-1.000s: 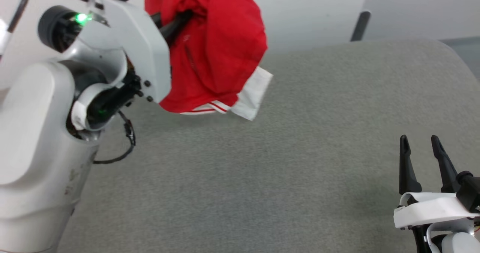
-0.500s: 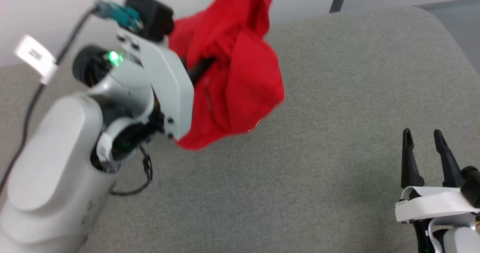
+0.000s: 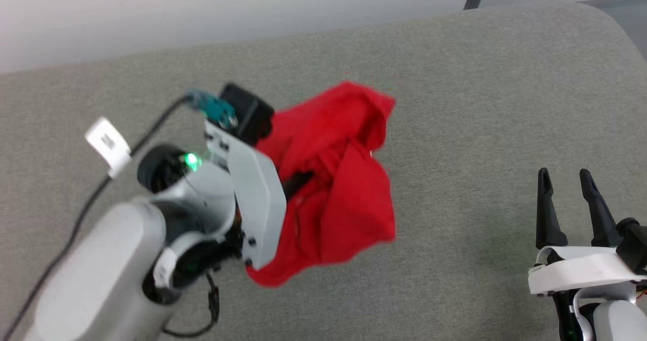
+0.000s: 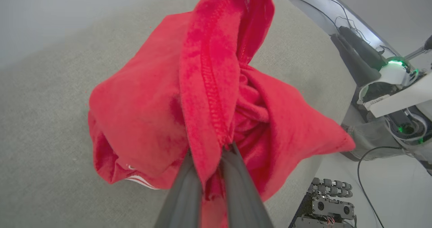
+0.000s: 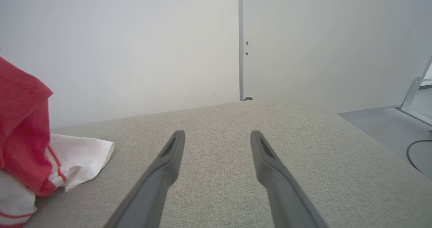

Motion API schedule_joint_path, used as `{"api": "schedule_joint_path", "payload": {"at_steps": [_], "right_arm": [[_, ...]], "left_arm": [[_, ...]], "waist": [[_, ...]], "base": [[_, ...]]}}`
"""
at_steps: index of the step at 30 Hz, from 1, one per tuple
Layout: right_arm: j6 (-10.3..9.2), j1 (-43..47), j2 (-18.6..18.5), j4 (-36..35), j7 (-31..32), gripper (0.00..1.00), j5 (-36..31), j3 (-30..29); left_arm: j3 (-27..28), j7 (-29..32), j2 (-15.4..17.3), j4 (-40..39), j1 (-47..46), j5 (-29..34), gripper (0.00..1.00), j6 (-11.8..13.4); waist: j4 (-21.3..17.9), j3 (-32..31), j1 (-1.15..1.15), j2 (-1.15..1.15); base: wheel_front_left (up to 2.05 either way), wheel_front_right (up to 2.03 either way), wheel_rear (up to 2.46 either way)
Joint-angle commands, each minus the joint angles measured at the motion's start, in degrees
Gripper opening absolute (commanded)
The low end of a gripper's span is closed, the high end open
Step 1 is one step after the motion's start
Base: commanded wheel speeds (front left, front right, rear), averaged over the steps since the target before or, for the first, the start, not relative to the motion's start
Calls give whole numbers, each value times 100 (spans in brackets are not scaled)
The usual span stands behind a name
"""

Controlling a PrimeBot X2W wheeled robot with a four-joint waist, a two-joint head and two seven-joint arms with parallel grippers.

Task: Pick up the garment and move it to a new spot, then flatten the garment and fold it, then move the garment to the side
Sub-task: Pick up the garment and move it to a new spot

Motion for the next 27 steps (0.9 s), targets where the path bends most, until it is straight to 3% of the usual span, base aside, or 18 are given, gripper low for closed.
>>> {"api": "schedule_joint_path", "payload": {"at_steps": [1, 6, 10, 15, 16, 17, 19, 21, 27], "right_arm": [[2, -76, 8, 7, -29, 100, 35, 6], [2, -107, 9, 48, -30, 100, 69, 38], [2, -125, 9, 82, -30, 100, 100, 72], [2, -160, 8, 126, -30, 100, 82, 109], [2, -163, 8, 136, -29, 100, 63, 110], [2, -167, 8, 146, -29, 100, 53, 124], [2, -158, 7, 155, -30, 100, 29, 126], [2, -124, 8, 168, -30, 100, -1, 123], [2, 18, 8, 208, -30, 100, -61, 178]], "left_arm": [[-11, 5, 21, -26, 95, -28, 0, 37], [-136, -189, 20, 16, 526, -20, 0, -11], [-284, -442, -31, 218, 859, 48, 34, -123], [-501, -738, -119, 662, 1138, 157, 48, -290], [-551, -790, -114, 765, 1160, 209, 58, -328], [-586, -823, -141, 861, 1189, 218, 76, -349], [-662, -859, -190, 1028, 1201, 236, 79, -417], [-685, -880, -206, 1141, 1142, 237, 97, -468], [-680, -826, -220, 1189, 994, 148, 100, -552]], "waist": [[28, 14, 0, 0], [96, 64, 0, 0], [146, 108, 0, 0], [213, 103, 0, 0], [230, 90, 0, 0], [241, 77, 0, 0], [277, 36, 0, 0], [326, -20, 0, 0], [481, -301, 0, 0]], "base": [[0, 0, 0], [0, 0, 0], [0, 0, 0], [0, 0, 0], [0, 0, 0], [0, 0, 0], [0, 0, 0], [0, 0, 0], [0, 0, 0]]}}
